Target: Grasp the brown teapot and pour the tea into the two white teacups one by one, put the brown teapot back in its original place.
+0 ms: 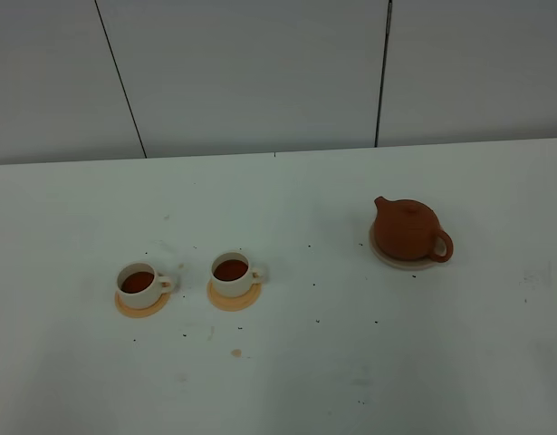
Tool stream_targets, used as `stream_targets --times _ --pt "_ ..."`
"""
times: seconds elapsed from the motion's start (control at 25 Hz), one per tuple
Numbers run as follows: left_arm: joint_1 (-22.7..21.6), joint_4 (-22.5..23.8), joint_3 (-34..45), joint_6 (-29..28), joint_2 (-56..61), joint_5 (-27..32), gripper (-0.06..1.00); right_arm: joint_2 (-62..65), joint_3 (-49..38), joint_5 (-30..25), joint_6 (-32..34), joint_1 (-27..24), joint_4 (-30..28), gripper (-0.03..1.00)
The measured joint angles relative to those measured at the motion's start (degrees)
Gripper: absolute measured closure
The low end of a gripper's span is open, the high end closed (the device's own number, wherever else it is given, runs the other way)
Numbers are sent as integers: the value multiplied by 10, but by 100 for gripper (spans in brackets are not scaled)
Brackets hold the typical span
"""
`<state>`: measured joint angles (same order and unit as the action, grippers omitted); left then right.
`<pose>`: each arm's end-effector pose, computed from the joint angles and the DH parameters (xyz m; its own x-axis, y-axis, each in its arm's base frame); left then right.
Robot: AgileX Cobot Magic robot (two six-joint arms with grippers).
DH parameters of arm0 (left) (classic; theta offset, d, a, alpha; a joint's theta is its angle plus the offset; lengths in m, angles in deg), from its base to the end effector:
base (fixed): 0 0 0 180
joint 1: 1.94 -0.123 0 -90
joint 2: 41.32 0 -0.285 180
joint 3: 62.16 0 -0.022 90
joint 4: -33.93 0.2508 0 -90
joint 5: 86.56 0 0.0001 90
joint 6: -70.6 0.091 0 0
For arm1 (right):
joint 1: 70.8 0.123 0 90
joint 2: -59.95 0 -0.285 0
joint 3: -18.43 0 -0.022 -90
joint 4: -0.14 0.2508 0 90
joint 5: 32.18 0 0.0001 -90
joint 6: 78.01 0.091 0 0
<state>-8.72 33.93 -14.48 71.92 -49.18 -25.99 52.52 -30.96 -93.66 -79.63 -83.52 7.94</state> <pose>-0.0063 -0.0007 0.2819 -0.4396 -0.0291 -0.8977 -0.1080 0.9939 0.0207 -0.0026 0.0117 0.2729 -0.4545 0.1403 -0.8796 0.1329 0.9871 0.0888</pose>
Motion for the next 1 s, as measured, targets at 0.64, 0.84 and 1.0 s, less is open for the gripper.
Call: stream_targets --times 0.64,0.84,1.0 --pt "0 0 0 0 0 0 71 0 0 0 0 0 0 72" --pt "0 0 0 0 0 0 71 0 0 0 0 0 0 72" --pt "0 0 0 0 0 0 71 0 0 0 0 0 0 72"
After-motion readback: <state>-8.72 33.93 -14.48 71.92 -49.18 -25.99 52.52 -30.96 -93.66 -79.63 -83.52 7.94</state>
